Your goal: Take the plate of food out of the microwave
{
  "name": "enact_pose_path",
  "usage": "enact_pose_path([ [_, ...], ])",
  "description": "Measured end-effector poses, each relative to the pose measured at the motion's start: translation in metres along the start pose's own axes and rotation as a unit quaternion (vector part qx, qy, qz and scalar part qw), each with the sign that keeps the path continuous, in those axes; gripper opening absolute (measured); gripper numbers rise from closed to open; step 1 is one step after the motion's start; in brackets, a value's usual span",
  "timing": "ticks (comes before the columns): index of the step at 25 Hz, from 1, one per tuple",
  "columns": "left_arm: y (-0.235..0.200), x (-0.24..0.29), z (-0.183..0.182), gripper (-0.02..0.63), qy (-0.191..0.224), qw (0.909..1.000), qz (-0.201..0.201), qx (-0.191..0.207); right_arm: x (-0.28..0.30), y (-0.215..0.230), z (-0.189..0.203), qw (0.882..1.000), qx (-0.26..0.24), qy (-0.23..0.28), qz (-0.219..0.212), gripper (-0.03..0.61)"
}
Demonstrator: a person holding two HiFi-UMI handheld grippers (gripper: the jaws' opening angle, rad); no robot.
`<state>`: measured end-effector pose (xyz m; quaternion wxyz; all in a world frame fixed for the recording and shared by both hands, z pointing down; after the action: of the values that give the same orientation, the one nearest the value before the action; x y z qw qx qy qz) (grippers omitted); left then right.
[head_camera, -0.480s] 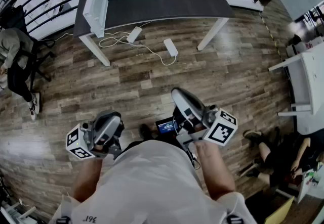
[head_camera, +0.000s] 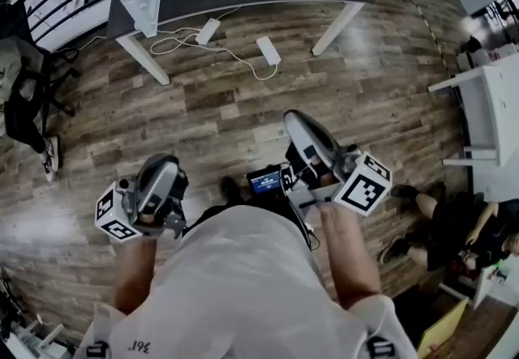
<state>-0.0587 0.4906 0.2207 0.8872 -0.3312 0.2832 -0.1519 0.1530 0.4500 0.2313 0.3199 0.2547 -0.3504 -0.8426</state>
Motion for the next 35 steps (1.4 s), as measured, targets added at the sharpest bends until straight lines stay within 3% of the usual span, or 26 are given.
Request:
enact_pose_path([
  [21,-0.013,-0.003,-0.013,0.005,-0.003,1.0,-0.002,-0.007,0.003,0.008,-0.003,0.999,-0.013,0.013,0.036,-0.011],
  [28,-0.013,0.001,-0.013,0.005,0.0,1.0,0.002,0.003,0.006,-0.006,-0.02,0.999,-0.037,0.023,-0.024,0.0],
  [35,-0.017,0.003,0.001,0.005,-0.009,0.9999,0.002,-0.012,0.0,0.007,-0.016,0.999,-0.017,0.026,0.003,0.029],
])
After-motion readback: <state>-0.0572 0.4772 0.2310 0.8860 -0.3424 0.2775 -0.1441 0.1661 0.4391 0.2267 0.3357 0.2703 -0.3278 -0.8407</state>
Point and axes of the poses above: the fingertips, and each gripper's own axes: x forward along the fingers, y to its right, z out of its underside, the point moved 1 cm from there along -x, backward along the fingers, and after that the axes turned 6 degrees about -z, right-handed, at the moved point
